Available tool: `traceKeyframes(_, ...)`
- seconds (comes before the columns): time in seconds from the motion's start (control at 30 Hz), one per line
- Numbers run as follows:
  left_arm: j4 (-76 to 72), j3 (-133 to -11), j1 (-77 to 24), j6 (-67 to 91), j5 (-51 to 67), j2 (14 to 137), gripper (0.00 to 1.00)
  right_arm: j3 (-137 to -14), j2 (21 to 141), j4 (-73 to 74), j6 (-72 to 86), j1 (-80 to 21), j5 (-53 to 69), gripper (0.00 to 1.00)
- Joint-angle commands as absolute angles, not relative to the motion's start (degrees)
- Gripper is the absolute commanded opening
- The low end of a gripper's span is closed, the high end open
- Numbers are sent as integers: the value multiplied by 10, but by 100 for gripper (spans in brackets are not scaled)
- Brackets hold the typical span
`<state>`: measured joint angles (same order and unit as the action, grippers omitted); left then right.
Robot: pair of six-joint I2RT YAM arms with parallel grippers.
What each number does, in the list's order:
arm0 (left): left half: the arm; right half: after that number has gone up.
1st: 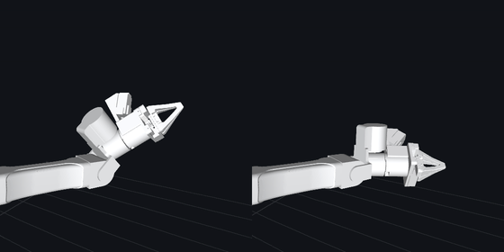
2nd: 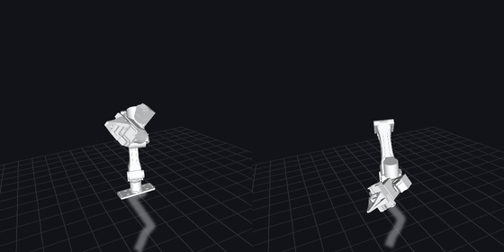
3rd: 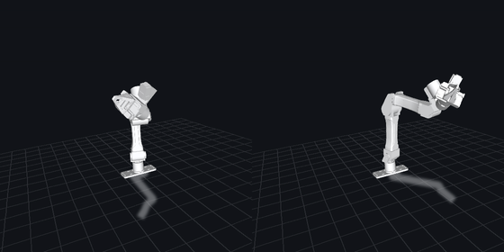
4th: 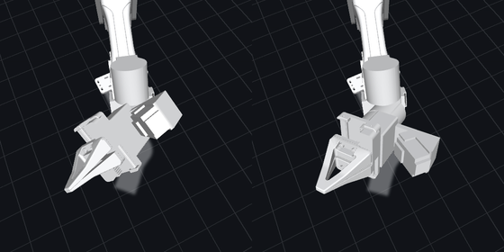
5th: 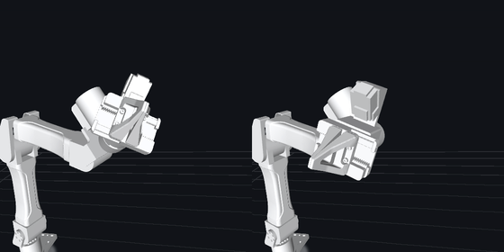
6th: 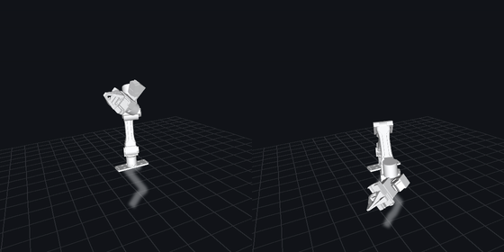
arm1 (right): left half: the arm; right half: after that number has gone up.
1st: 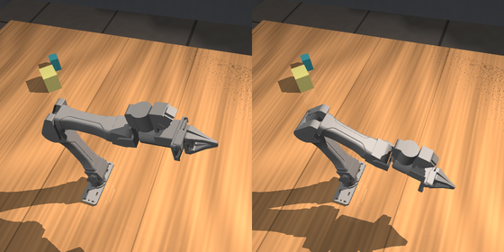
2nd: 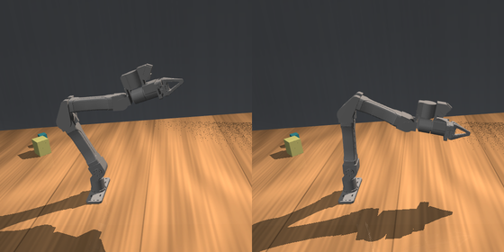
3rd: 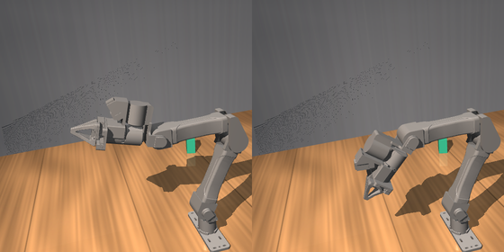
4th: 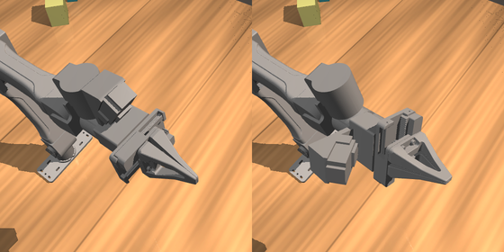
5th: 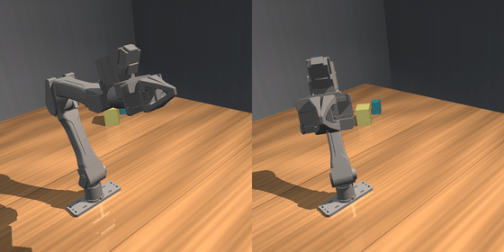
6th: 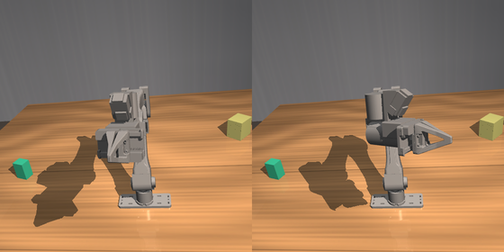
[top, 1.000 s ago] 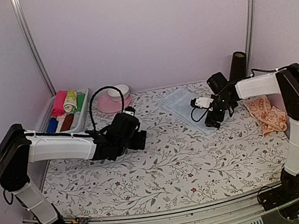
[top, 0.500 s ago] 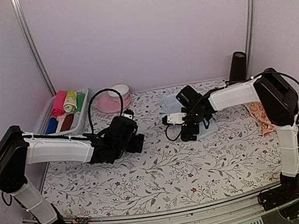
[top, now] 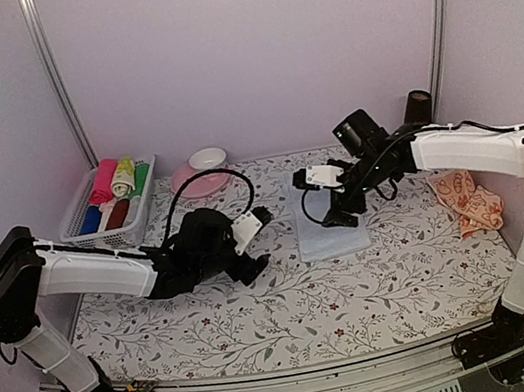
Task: Roll the towels
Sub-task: Smooth out the towel at the center of the board.
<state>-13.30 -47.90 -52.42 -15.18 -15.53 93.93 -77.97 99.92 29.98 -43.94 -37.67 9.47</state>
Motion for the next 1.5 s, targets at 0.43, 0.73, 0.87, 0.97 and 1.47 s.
traceKeyframes(0.43,-128,-741,-564,-350,9,1185,64,-594,923,188,-434,-227,198,46)
traceKeyframes(0.73,-117,-766,-564,-327,15,1214,43,-592,989,217,-437,-226,211,31)
traceKeyframes(0.87,-109,-760,-565,-324,16,1218,34,-605,1017,227,-437,-227,210,30)
traceKeyframes(0.97,-110,-743,-565,-328,14,1215,29,-611,1036,244,-439,-227,199,28)
traceKeyframes(1.47,-67,-722,-571,-412,45,1207,31,-611,1016,257,-448,-228,185,44)
